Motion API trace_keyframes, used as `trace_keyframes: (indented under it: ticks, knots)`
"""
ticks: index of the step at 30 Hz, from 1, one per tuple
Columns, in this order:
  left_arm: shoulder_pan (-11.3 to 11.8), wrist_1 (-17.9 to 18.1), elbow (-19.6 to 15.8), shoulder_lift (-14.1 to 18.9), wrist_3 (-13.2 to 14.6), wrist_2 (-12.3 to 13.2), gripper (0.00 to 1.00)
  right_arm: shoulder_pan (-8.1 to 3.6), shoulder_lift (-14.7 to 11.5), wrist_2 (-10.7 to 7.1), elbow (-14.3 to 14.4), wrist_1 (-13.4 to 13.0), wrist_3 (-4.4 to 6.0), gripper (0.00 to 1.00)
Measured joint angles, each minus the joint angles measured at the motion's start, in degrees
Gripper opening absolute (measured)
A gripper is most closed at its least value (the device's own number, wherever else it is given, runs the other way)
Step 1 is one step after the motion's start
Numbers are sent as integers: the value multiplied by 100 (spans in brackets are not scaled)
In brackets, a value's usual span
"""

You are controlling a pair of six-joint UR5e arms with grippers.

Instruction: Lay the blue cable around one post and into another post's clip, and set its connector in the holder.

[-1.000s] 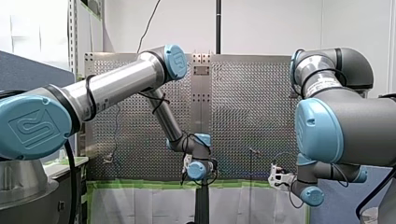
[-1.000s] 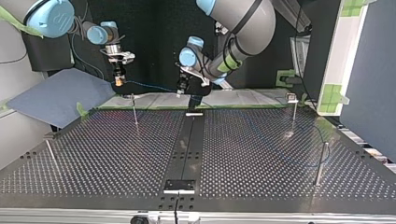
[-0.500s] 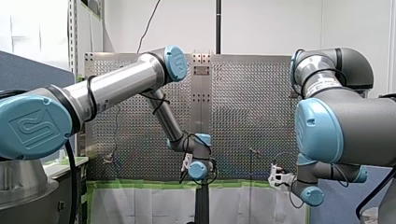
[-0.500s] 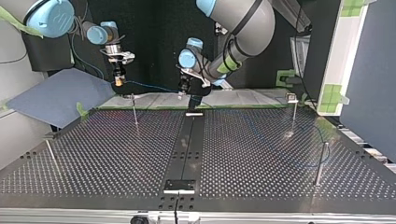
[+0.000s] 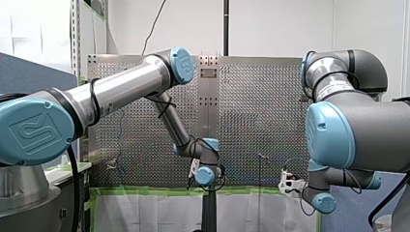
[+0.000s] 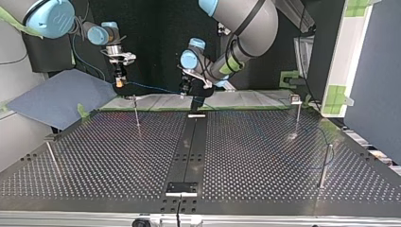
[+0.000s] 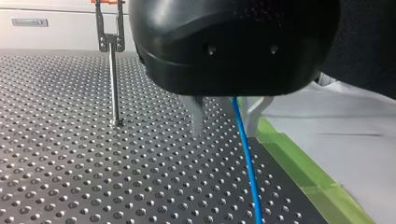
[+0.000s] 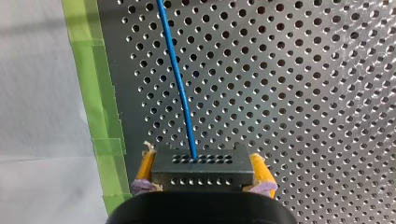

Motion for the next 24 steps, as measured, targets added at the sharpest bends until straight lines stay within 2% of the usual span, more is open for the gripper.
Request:
trace_keyframes:
  ticks: [5, 14, 18, 24]
  knots:
    - [2, -10, 0, 2, -12, 3, 27, -3, 0, 0, 0, 4, 2, 0]
    - [-11, -101, 0, 1, 16, 3, 27, -14, 2, 8, -31, 14, 8, 0]
    - [-22, -120, 0, 1, 19, 31, 21, -19, 1, 23, -36, 18, 8, 0]
    - [-23, -132, 0, 2, 13, 91, 18, -19, -1, 22, -36, 28, 5, 0]
